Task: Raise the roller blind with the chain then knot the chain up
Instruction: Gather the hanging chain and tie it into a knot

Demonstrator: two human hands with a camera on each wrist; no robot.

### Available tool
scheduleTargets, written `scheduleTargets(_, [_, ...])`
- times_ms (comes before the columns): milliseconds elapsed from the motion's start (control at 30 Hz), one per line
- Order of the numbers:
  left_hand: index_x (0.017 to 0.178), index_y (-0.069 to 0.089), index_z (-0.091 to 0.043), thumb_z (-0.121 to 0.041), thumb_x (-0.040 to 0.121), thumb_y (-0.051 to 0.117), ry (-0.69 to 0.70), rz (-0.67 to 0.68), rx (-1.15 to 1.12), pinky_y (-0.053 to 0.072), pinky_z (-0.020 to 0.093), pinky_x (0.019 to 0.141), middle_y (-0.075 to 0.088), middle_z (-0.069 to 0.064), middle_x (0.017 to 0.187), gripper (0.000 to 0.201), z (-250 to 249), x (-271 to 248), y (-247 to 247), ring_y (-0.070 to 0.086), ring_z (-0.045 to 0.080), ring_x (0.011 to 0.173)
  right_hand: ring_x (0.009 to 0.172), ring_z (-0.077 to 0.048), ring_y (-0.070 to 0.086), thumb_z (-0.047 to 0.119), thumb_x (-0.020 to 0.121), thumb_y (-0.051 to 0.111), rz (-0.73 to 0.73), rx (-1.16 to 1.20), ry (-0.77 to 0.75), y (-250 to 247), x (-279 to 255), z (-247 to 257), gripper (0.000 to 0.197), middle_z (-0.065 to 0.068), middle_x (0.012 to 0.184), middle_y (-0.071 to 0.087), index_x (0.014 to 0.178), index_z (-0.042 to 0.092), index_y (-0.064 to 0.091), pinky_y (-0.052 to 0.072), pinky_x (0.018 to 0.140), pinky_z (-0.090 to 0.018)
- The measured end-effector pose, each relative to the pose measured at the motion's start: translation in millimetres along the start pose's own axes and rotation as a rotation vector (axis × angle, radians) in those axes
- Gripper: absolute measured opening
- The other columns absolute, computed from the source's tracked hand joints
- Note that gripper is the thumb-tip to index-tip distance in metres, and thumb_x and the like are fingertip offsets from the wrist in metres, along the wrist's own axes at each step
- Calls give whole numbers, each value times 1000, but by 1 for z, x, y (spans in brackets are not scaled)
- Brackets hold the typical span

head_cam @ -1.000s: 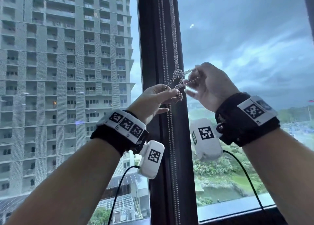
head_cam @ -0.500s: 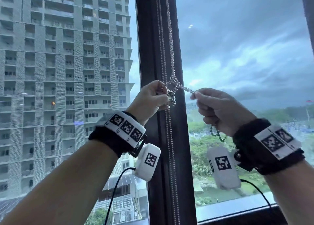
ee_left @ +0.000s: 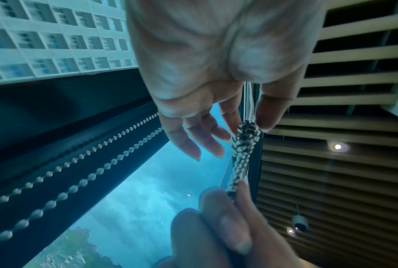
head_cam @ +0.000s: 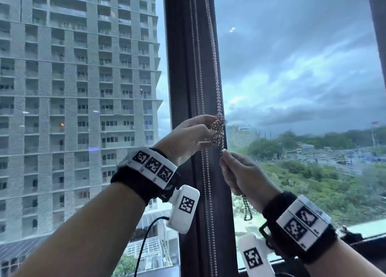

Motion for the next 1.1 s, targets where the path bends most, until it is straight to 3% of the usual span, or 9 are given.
scheduleTargets(67, [119, 51, -1, -14, 83, 53, -12, 38, -152, 51, 38, 82, 61, 9, 94, 38, 2, -1, 7, 60, 25, 93, 36, -9, 20, 31, 99, 34, -16, 46, 2, 4, -3, -4, 36, 6, 44, 30, 66, 16, 38, 16, 33, -19])
scheduleTargets(167, [114, 52, -6, -32, 91, 49, 2, 9, -245, 52, 33, 68, 57, 8, 87, 35, 3, -1, 19, 60, 19, 75, 36, -7, 21, 29, 99, 33, -18, 94, -25, 12, -6, -3, 35, 1, 50, 28, 67, 16, 37, 17, 32, -18])
scheduleTargets(333, [77, 54, -12, -42, 93, 49, 79, -262, -114, 30, 20, 37, 39, 1, 57, 34, -7, 8, 15, 33, 8, 38, 38, -3, 24, 21, 99, 33, 14, 184, -86, 34, -6, 2, 34, 2, 52, 28, 66, 14, 35, 19, 37, -14])
scheduleTargets(433, [74, 50, -14, -30, 90, 58, 100, -347, -60, 28, 21, 37, 42, 0, 54, 24, -9, 14, 6, 32, 10, 37, 43, -2, 24, 21, 99, 35, 17, 229, -55, 37, -1, 0, 33, 4, 54, 28, 66, 16, 34, 19, 41, -16])
scheduleTargets(567, [92, 61, -9, -16, 88, 61, 160, -343, -4, 35, 19, 41, 57, -2, 64, 8, -17, 19, 4, 40, 8, 43, 44, -2, 26, 21, 99, 36, 7, 143, -92, 32, 2, -1, 34, 4, 54, 30, 65, 16, 36, 21, 44, -19])
scheduleTargets(667, [77, 63, -10, -23, 93, 55, 173, -331, 17, 34, 18, 40, 52, -2, 56, 21, -11, 17, 4, 38, 8, 43, 42, -3, 24, 21, 99, 35, -21, 117, -73, 29, 2, -10, 34, 3, 53, 29, 65, 15, 35, 19, 43, -19])
scheduleTargets(800, [57, 47, -17, -44, 92, 50, 167, -409, -27, 27, 21, 39, 38, -3, 48, 45, -1, 13, -2, 30, 9, 39, 41, -3, 26, 21, 98, 37, -27, 78, -70, 30, 6, -19, 32, 5, 50, 31, 68, 10, 40, 21, 39, -16])
scheduleTargets(967, [57, 39, -20, -47, 92, 48, 128, -433, -60, 23, 20, 38, 35, -5, 51, 45, 6, 13, -1, 26, 7, 38, 45, -8, 28, 22, 99, 36, 8, 99, -35, 34, 13, -25, 24, -6, 59, 30, 98, 3, 50, 22, 41, -20])
scheduleTargets(1100, [58, 40, -20, -47, 93, 47, 100, -367, -74, 26, 18, 37, 37, -6, 50, 44, 7, 14, 1, 29, 6, 38, 42, -5, 26, 22, 98, 36, 11, 106, -53, 36, 9, -21, 28, 1, 54, 30, 75, 8, 43, 21, 40, -19])
Point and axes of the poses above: each hand's wrist, its own x-axis towards the middle knuckle, its own y-axis out of the palm, z = x × y, the point moved 9 cm from there along x, towards the middle knuckle
